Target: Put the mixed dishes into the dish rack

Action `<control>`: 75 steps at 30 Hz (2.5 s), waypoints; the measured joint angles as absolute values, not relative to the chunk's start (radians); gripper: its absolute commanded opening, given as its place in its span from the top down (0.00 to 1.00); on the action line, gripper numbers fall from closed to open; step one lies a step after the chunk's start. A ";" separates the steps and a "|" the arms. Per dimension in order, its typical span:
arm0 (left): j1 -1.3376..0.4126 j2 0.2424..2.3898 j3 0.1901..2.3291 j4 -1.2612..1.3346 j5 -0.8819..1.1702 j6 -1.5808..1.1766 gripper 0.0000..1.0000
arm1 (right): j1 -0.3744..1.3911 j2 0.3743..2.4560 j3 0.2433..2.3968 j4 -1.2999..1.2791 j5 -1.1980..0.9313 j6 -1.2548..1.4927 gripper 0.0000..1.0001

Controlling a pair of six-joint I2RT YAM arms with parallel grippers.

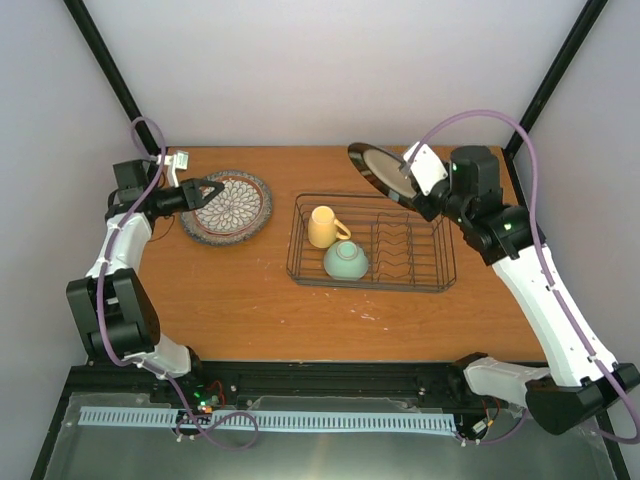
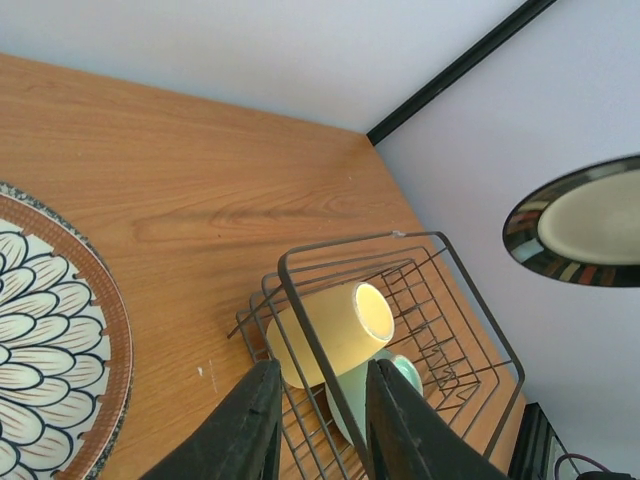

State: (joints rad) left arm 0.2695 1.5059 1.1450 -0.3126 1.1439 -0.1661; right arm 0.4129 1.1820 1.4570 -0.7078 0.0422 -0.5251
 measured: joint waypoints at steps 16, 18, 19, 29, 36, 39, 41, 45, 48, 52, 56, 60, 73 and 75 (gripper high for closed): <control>0.270 1.538 1.127 -0.311 1.146 -0.154 0.77 | 0.294 1.015 1.153 -0.608 -0.126 -0.653 0.97; 0.271 1.541 1.116 -0.310 1.147 -0.150 0.77 | 0.283 1.015 1.110 -0.585 -0.148 -0.667 0.97; 0.271 1.545 1.113 -0.310 1.147 -0.149 0.77 | 0.275 1.015 1.089 -0.575 -0.160 -0.673 0.97; 0.274 1.591 1.106 -0.291 1.149 -0.147 0.78 | 0.177 1.016 0.938 -0.438 -0.217 -0.765 0.97; 0.274 1.629 1.106 -0.284 1.151 -0.147 0.78 | 0.119 1.030 0.881 -0.306 -0.339 -0.833 0.97; 0.275 1.642 1.106 -0.283 1.152 -0.147 0.78 | 0.097 1.065 0.881 -0.272 -0.398 -0.862 0.97; 0.276 1.651 1.106 -0.282 1.152 -0.147 0.78 | 0.086 1.090 0.881 -0.256 -0.432 -0.880 0.97; 0.281 1.660 1.106 -0.281 1.152 -0.147 0.78 | 0.066 1.139 0.882 -0.235 -0.488 -0.918 0.97; 0.283 1.664 1.106 -0.278 1.152 -0.147 0.78 | 0.058 1.166 0.883 -0.228 -0.513 -0.949 0.97; 0.284 1.670 1.106 -0.277 1.152 -0.147 0.78 | 0.052 1.181 0.883 -0.215 -0.537 -0.986 0.97; 0.284 1.678 1.106 -0.269 1.153 -0.147 0.79 | 0.039 1.200 0.883 -0.182 -0.568 -1.019 0.97; 0.284 1.688 1.108 -0.262 1.152 -0.147 0.79 | 0.026 1.245 0.884 -0.168 -0.588 -1.063 0.97; 0.286 1.718 1.115 -0.257 1.151 -0.147 0.77 | -0.012 1.388 0.954 -0.252 -0.651 -1.160 0.97; 0.286 1.718 1.118 -0.255 1.151 -0.147 0.77 | -0.012 1.399 0.964 -0.259 -0.660 -1.164 0.97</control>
